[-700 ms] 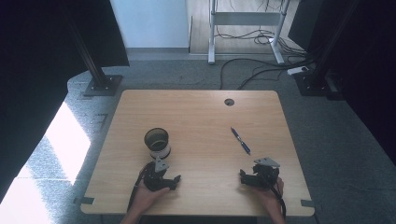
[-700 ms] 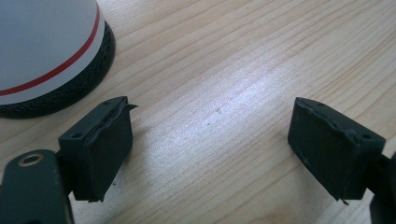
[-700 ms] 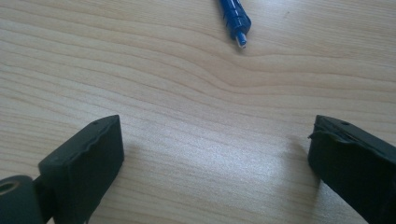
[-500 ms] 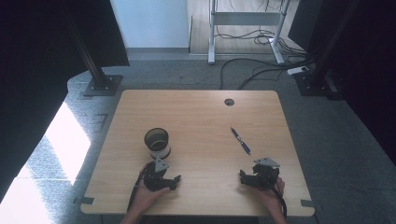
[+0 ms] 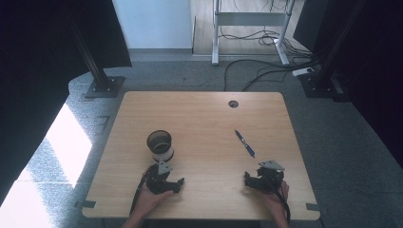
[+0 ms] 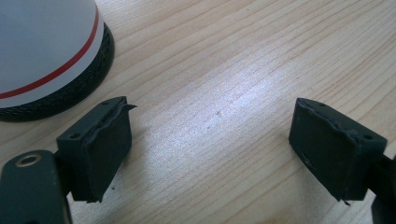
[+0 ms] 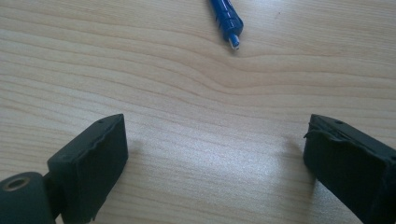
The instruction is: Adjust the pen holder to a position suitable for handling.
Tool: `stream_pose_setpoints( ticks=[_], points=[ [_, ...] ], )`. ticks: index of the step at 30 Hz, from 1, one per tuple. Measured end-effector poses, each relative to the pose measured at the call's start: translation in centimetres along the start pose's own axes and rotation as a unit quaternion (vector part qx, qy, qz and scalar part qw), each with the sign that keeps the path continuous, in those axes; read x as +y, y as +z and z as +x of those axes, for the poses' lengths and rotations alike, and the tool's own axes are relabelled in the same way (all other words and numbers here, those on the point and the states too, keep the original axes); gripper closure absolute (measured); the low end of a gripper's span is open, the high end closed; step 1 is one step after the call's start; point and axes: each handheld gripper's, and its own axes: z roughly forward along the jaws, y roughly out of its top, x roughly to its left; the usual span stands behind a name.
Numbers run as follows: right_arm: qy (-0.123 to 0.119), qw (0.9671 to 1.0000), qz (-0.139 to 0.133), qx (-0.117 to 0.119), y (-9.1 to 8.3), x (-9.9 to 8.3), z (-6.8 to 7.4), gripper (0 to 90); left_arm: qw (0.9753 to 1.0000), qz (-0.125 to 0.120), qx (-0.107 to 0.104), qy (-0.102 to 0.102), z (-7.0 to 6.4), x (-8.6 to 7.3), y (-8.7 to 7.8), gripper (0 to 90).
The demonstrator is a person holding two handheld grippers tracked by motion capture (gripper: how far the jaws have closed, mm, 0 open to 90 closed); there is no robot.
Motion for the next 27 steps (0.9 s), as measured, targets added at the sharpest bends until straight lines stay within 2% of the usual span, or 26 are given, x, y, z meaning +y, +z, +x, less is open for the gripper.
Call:
stream_pose_setpoints(
  ticks=[8,15,17,21,27],
  points=[
    [0.002,1.0,-0.002,-0.001,-0.1,-0.1,0.0,7.5,1.0,0.0,0.004,-0.002,0.0,-0.1,-0.1,14.4],
    [-0.006,1.0,-0.002,0.006,0.0,0.1,-0.3,7.7,1.0,-0.003,0.006,-0.001,0.1,-0.2,-0.3,15.0],
    [-0.006,1.0,-0.002,0.006,0.0,0.1,-0.3,8.0,0.9999,-0.013,0.01,0.001,0.1,-0.3,-0.5,15.6],
    [-0.006,1.0,-0.002,0.007,0.1,0.1,-0.3,8.4,0.9995,-0.031,0.006,0.002,0.0,-0.3,-1.4,16.0],
    [-0.005,1.0,-0.003,0.006,0.1,0.1,-0.3,8.6,0.9969,-0.079,-0.004,-0.002,-0.1,0.5,-4.2,15.9]
  ],
)
